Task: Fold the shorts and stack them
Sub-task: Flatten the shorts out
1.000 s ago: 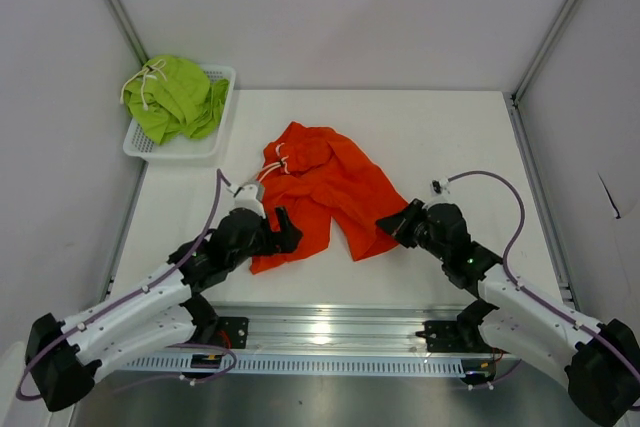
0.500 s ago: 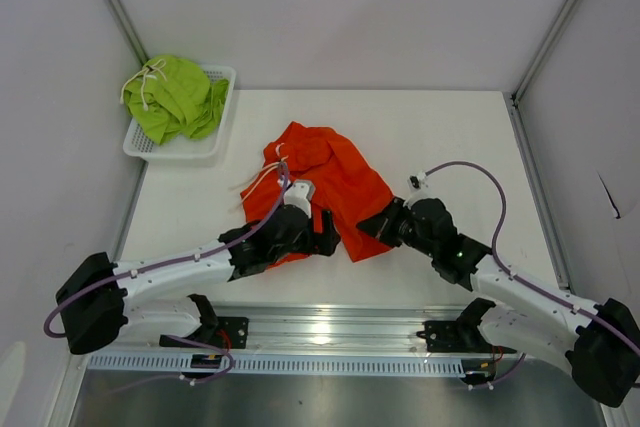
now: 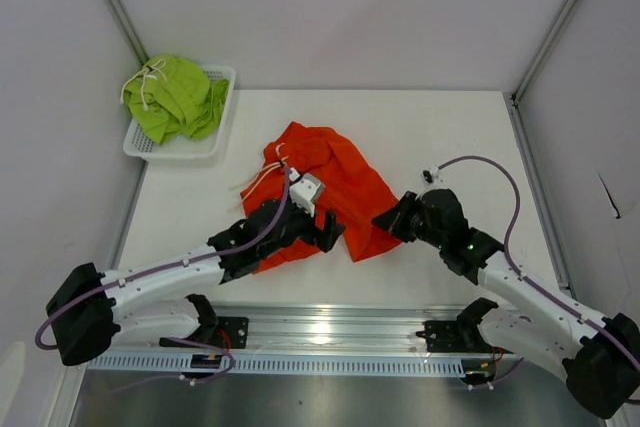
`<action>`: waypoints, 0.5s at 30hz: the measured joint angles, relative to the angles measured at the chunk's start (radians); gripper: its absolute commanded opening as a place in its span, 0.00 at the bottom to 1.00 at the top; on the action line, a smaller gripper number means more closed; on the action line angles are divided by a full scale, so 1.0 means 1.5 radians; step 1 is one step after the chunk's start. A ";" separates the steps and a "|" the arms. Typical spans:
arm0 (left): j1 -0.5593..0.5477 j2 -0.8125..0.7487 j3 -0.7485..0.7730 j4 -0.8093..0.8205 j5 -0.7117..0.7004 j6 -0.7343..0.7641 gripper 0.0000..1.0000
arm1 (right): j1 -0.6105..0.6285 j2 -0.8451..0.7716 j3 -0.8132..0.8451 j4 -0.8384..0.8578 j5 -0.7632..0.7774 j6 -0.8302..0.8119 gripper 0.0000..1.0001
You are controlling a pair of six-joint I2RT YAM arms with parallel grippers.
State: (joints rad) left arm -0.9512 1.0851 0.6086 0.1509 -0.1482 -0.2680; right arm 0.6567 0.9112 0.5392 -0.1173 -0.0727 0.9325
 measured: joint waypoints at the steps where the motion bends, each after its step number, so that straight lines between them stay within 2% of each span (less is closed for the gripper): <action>1: 0.000 -0.004 -0.010 0.014 0.005 0.023 0.99 | -0.015 0.000 0.014 -0.014 -0.007 -0.008 0.00; 8: 0.000 -0.029 -0.051 0.052 0.024 0.139 0.99 | -0.073 -0.032 0.069 -0.081 -0.046 -0.052 0.00; 11: -0.001 -0.033 -0.040 0.041 -0.010 0.156 0.99 | -0.108 -0.038 0.093 -0.116 -0.060 -0.068 0.00; 15: 0.005 -0.034 -0.002 0.005 -0.103 0.150 0.99 | -0.170 -0.054 0.135 -0.159 -0.071 -0.090 0.00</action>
State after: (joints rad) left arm -0.9436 1.0336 0.6064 0.1581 -0.3023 -0.0433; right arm 0.4011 0.8303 0.7422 -0.3557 -0.1791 0.7979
